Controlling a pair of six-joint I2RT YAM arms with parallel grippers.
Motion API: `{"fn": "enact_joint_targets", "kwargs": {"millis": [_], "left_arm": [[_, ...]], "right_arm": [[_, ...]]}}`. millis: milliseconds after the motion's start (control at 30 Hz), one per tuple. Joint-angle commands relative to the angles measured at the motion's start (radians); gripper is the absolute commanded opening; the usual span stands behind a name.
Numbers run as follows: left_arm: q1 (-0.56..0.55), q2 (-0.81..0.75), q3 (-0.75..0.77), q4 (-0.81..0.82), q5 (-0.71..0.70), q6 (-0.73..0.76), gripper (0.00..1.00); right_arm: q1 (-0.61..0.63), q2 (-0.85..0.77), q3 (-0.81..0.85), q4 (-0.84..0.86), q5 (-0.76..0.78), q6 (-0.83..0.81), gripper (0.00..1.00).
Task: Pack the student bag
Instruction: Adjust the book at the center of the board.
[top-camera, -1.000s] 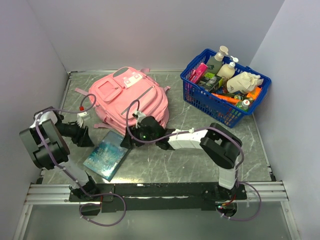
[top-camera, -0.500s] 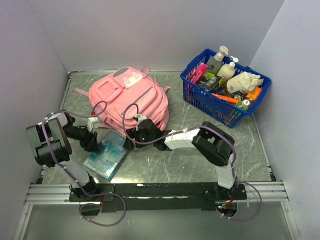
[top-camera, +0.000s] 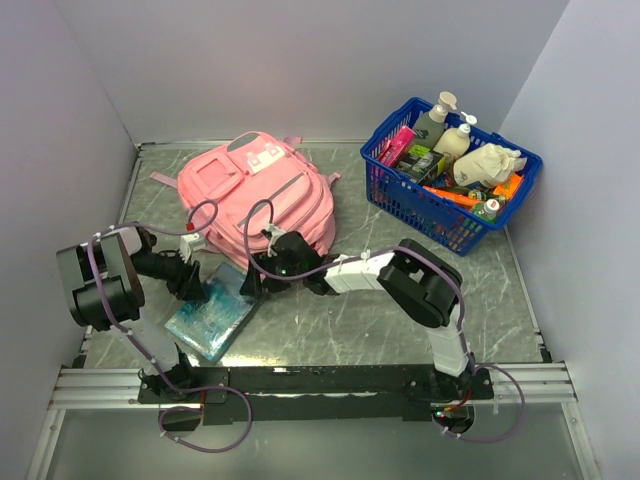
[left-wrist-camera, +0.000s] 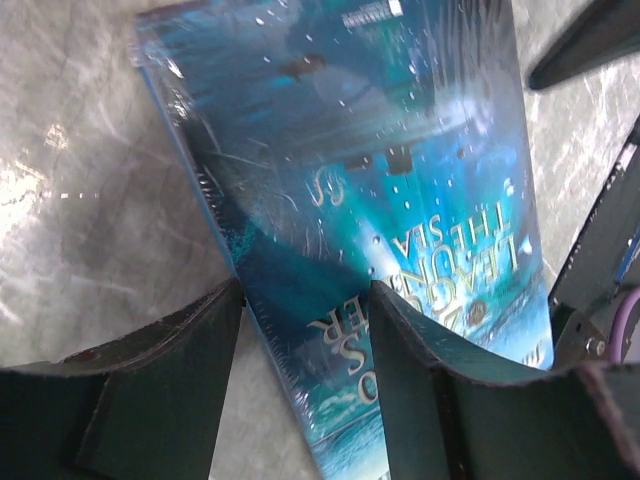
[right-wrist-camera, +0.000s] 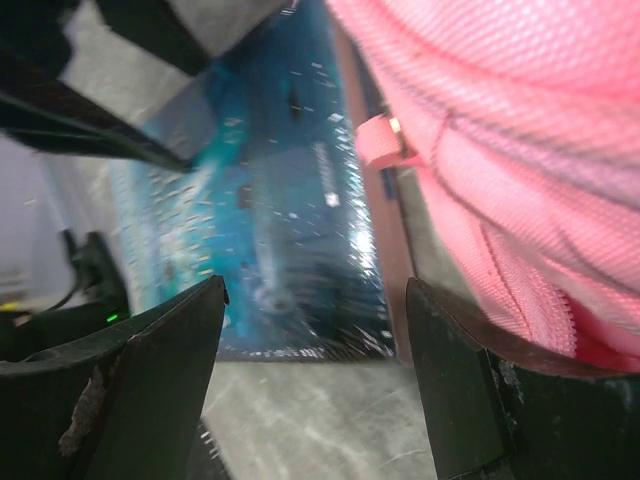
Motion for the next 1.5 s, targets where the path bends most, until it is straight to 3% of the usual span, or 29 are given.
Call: {"fn": "enact_joint_targets", "kwargs": {"millis": [0, 133, 300, 433, 567, 700, 800, 900, 1033, 1200, 1367, 1467], "left_arm": [[-0.031, 0.006, -0.048, 0.122, -0.008, -0.023, 0.58], [-0.038, 0.0, -0.051, 0.114, 0.001, -0.023, 0.58], [-0.057, -0.043, -0.047, 0.07, 0.016, 0.017, 0.58], [-0.094, -0.047, -0.016, 0.027, 0.025, 0.034, 0.58], [-0.163, -0.02, 0.047, 0.009, 0.041, 0.012, 0.57], [-0.242, 0.003, 0.093, 0.012, 0.102, -0.02, 0.57], [-0.258, 0.019, 0.148, -0.043, 0.154, -0.042, 0.57], [-0.204, 0.026, 0.235, -0.1, 0.176, -0.045, 0.56], [-0.014, 0.006, 0.361, -0.211, 0.194, 0.007, 0.6], [0.154, -0.039, 0.409, -0.251, 0.18, -0.02, 0.6], [0.204, -0.077, 0.386, -0.272, 0.17, 0.0, 0.6], [0.207, -0.097, 0.371, -0.298, 0.151, 0.038, 0.61]], "right_arm": [[-0.026, -0.057, 0.027, 0.151, -0.208, 0.128, 0.79], [-0.044, -0.052, 0.027, 0.224, -0.401, 0.196, 0.75], [-0.052, -0.066, -0.005, 0.195, -0.421, 0.167, 0.73], [-0.049, -0.101, -0.019, 0.126, -0.449, 0.092, 0.7], [-0.047, -0.156, -0.036, -0.07, -0.46, -0.061, 0.64], [-0.046, -0.198, -0.05, -0.273, -0.331, -0.282, 0.62], [-0.04, -0.248, -0.071, -0.258, -0.173, -0.377, 0.61], [0.002, -0.224, -0.022, -0.219, -0.079, -0.454, 0.59], [0.026, -0.095, 0.093, -0.172, -0.016, -0.506, 0.56], [0.039, 0.073, 0.341, -0.182, -0.012, -0.538, 0.54], [0.06, 0.227, 0.609, -0.308, -0.024, -0.554, 0.6], [0.072, 0.29, 0.686, -0.374, -0.033, -0.569, 0.67]]}}
